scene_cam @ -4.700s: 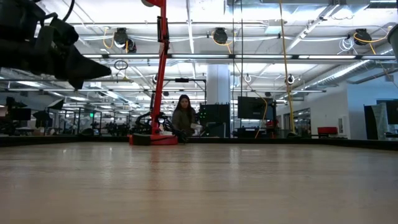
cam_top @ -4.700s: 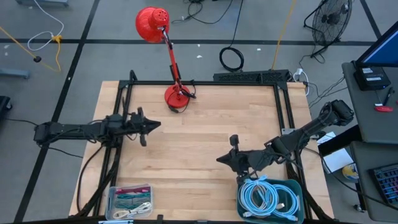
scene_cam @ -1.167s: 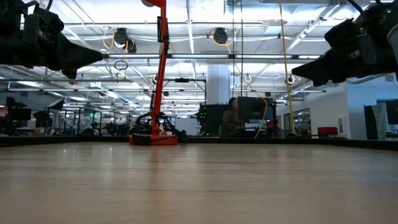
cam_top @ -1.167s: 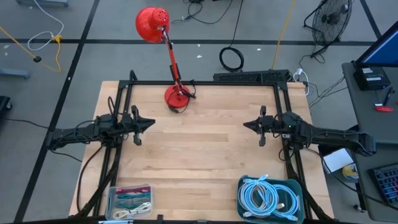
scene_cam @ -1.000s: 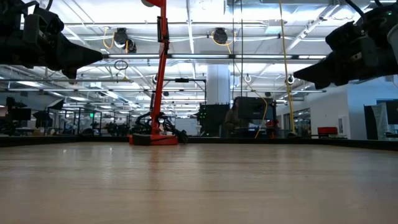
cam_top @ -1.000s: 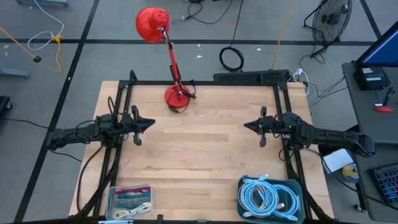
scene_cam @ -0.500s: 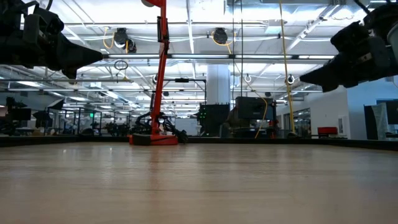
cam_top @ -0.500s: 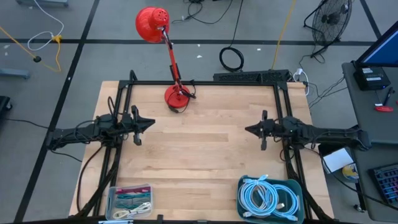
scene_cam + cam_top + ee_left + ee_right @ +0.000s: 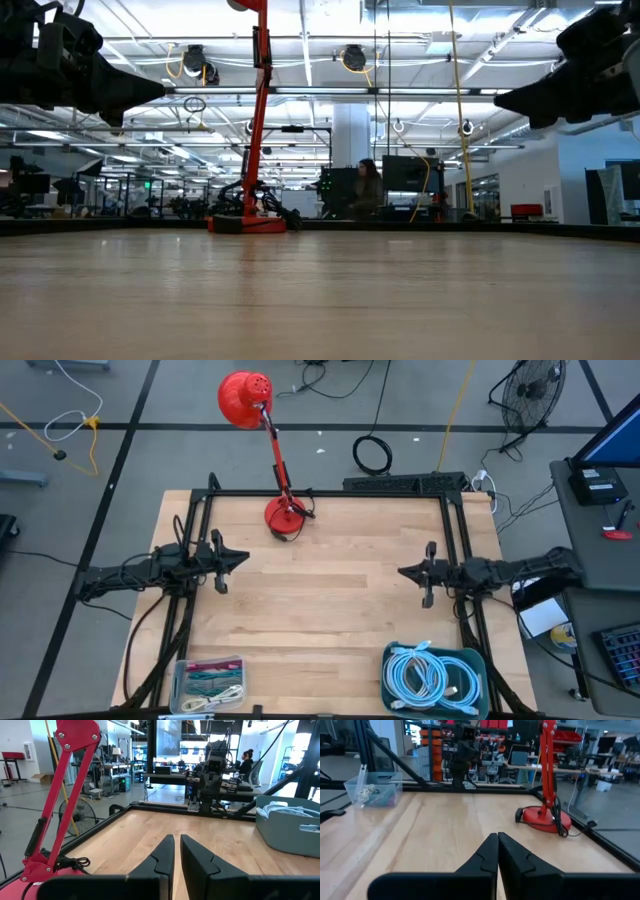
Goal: Pick & Place USB Port
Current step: Return to Home Position
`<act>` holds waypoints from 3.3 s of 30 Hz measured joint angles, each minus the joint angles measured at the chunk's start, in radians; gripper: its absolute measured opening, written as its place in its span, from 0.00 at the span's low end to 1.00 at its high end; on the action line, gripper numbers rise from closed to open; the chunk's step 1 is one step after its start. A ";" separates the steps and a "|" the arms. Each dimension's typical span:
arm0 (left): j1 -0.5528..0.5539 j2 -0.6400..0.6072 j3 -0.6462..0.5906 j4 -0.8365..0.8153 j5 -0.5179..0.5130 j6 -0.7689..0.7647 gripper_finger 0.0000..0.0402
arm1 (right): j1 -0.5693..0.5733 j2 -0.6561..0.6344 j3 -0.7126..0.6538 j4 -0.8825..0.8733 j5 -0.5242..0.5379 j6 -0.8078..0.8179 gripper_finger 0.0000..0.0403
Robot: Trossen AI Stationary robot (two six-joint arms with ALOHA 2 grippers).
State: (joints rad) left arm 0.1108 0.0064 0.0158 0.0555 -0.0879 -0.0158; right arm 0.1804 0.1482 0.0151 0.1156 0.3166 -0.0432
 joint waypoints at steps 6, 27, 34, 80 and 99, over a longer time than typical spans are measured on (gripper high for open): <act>0.000 0.000 0.000 0.000 0.000 0.000 0.08 | 0.084 -0.043 0.000 0.007 0.045 -0.051 0.00; 0.000 0.000 0.000 0.000 0.000 0.000 0.08 | 0.067 -0.145 -0.001 -0.061 -0.105 -0.085 0.00; 0.000 0.000 0.000 0.000 0.000 0.000 0.08 | -0.004 -0.145 -0.001 -0.083 -0.216 -0.051 0.00; 0.000 0.000 0.000 0.000 0.000 0.000 0.08 | -0.155 -0.003 -0.001 -0.054 -0.265 0.093 0.00; 0.000 0.000 0.000 0.000 0.000 0.000 0.08 | -0.155 -0.003 -0.001 -0.038 -0.265 0.162 0.00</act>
State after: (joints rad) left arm 0.1107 0.0067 0.0158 0.0555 -0.0883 -0.0154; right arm 0.0257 0.1448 0.0139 0.0776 0.0513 0.1188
